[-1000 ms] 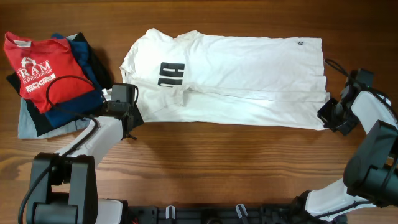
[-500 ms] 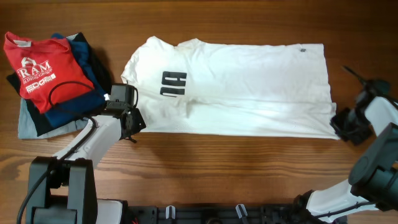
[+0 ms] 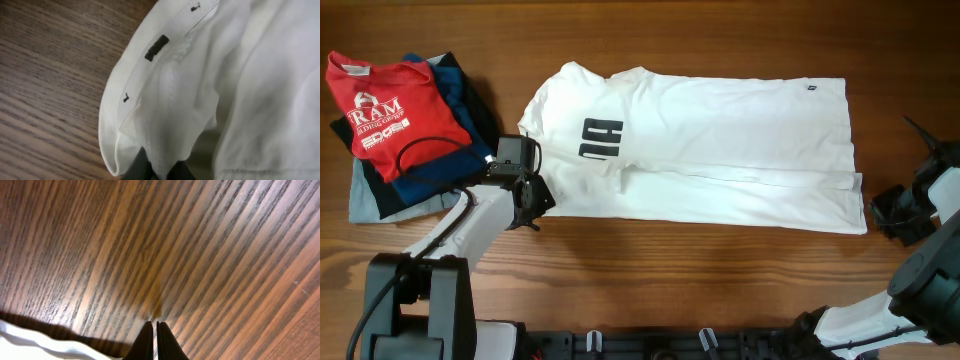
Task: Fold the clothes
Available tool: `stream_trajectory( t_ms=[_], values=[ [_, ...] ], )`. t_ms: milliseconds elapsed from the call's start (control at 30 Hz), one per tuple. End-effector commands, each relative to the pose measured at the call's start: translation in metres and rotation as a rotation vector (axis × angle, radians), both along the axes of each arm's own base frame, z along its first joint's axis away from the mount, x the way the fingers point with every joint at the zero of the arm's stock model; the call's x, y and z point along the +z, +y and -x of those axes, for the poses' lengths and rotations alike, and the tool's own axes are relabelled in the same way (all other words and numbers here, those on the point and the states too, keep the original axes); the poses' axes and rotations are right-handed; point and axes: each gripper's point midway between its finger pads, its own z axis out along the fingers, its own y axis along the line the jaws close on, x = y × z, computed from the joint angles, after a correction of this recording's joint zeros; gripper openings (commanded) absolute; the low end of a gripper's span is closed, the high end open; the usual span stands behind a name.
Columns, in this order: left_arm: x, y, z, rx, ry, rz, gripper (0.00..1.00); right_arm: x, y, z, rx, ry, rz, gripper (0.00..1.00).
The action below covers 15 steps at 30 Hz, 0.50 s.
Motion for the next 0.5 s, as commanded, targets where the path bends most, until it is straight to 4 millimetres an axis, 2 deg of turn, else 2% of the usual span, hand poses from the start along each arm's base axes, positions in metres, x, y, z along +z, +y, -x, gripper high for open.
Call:
stream_trajectory(
  t_ms=[0, 167, 467],
  values=[
    [-0.031, -0.002, 0.054, 0.06, 0.194, 0.027, 0.1, 0.016, -0.001, -0.023, 0.011, -0.108, -0.022, 0.04],
    [-0.021, 0.004, 0.052, 0.085, 0.164, -0.007, 0.16, 0.025, 0.005, -0.041, 0.063, -0.205, -0.054, 0.06],
    [0.001, 0.008, 0.04, 0.082, 0.068, -0.023, 0.43, 0.027, 0.017, -0.056, 0.117, -0.261, -0.097, 0.1]
  ],
)
